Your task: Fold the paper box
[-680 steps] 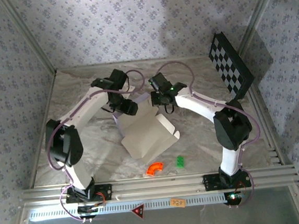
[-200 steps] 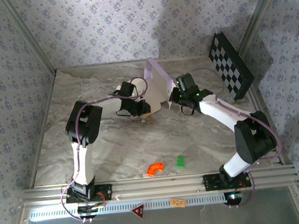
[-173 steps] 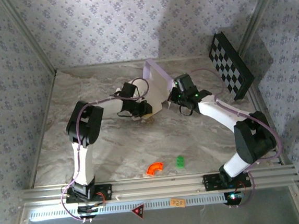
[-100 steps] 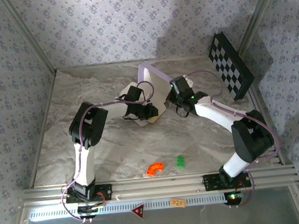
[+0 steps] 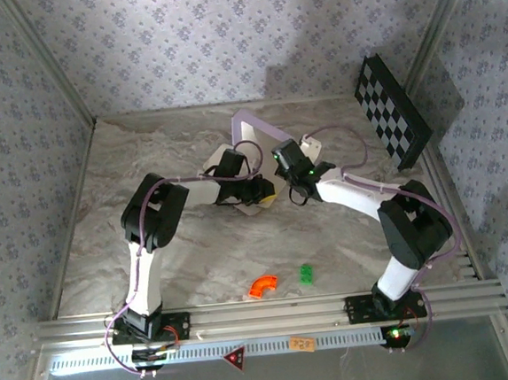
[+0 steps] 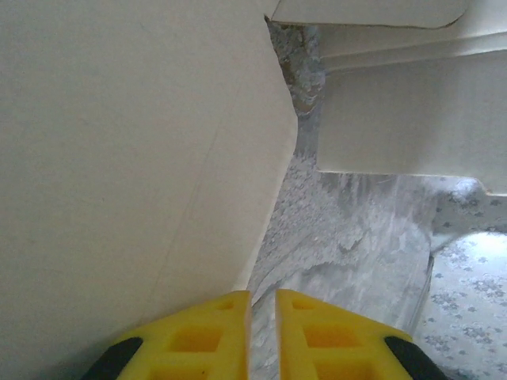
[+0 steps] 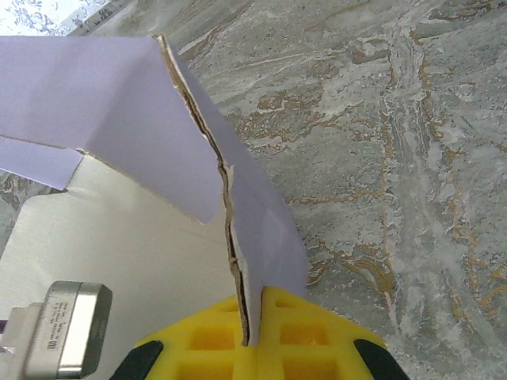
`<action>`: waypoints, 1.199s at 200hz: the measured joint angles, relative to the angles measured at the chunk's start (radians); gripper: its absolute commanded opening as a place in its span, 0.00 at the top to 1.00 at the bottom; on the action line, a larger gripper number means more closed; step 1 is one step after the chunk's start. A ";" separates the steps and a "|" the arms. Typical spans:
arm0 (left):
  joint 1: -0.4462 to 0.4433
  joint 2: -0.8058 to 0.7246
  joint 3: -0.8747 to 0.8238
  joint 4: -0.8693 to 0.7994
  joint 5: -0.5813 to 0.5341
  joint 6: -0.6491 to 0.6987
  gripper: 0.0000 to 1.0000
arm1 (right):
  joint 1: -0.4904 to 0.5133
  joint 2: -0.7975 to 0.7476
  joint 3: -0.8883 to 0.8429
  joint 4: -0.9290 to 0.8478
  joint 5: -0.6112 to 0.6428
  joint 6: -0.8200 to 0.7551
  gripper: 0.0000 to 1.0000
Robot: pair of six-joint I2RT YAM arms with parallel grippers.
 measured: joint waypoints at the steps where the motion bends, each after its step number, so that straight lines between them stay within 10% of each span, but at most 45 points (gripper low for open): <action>1: -0.001 0.001 0.000 0.004 0.001 -0.004 0.83 | 0.001 0.000 0.001 0.000 0.002 0.002 0.97; 132: -0.026 -0.003 -0.083 0.209 -0.013 -0.162 0.82 | 0.073 0.065 0.017 0.023 0.138 0.080 0.98; 240: 0.080 -0.387 -0.167 -0.048 -0.121 -0.027 0.76 | 0.096 0.086 -0.011 0.150 0.116 -0.146 1.00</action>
